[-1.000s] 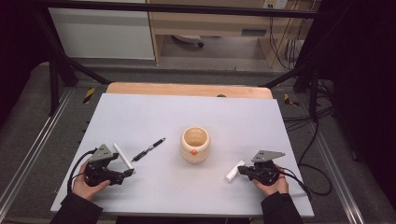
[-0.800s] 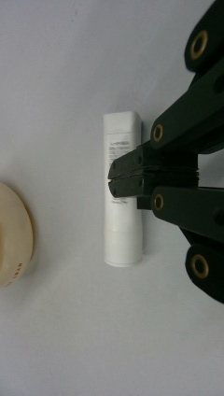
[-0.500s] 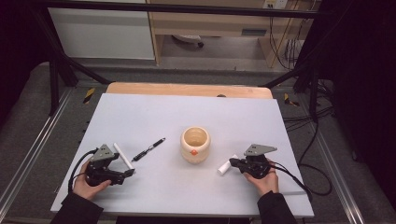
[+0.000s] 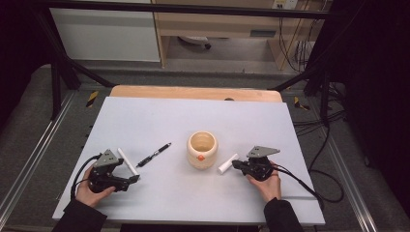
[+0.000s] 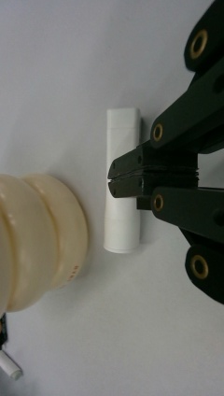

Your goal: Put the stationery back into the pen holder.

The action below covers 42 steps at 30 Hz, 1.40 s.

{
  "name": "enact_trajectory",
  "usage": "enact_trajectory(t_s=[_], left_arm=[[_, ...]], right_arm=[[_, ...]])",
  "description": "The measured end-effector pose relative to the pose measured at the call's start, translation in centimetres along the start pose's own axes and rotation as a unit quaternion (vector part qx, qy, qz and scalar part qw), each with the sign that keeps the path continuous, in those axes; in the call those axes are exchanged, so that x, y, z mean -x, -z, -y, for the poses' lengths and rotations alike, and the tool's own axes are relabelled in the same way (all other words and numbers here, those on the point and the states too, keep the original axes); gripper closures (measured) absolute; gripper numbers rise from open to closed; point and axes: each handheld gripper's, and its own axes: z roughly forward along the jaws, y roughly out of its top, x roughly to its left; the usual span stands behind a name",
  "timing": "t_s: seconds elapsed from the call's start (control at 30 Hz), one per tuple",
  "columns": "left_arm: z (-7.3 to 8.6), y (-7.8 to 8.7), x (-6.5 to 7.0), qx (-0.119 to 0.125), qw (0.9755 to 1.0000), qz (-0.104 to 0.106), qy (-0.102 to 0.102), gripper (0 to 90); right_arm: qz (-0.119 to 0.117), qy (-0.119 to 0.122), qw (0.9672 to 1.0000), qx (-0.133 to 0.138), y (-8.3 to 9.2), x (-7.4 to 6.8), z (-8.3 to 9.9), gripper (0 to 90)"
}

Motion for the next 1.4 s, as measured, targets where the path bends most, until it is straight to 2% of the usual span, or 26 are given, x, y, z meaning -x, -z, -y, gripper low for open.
enact_trajectory(t_s=[0.13, 0.33, 0.4, 0.5, 0.6, 1.0, 1.4], left_arm=[[0.0, 0.0, 0.0, 0.0, 1.0, 0.0, 0.001, 8.6], [0.0, 0.0, 0.0, 0.0, 1.0, 0.0, 0.001, 8.6], [0.0, 0.1, 0.0, 0.001, 1.0, 0.001, 0.002, 8.7], [0.0, 0.1, 0.0, 0.001, 1.0, 0.001, 0.002, 8.6], [0.0, 0.1, 0.0, 0.001, 1.0, 0.001, 0.002, 8.6], [0.0, 0.1, 0.1, 0.001, 1.0, 0.001, 0.001, 8.6], [-0.1, 0.1, 0.1, 0.001, 1.0, 0.001, 0.001, 8.6]], right_arm=[[0.008, 0.006, 0.9998, 0.018, -0.5, 0.1, -1.1, 90.0], [0.021, -0.006, 0.9994, 0.028, -2.5, 0.7, -2.8, 90.0], [0.022, -0.008, 0.9994, 0.025, -3.2, 0.9, -3.1, 90.0], [0.023, -0.01, 0.9997, 0.005, -3.8, 0.8, -2.8, 90.0], [0.023, -0.001, 0.9997, -0.011, -3.6, 0.5, -2.5, 90.0], [0.019, -0.004, 0.9998, -0.004, -2.2, 0.5, -1.7, 90.0], [0.02, -0.003, 0.9996, -0.022, -1.4, 0.4, -0.7, 90.0]])
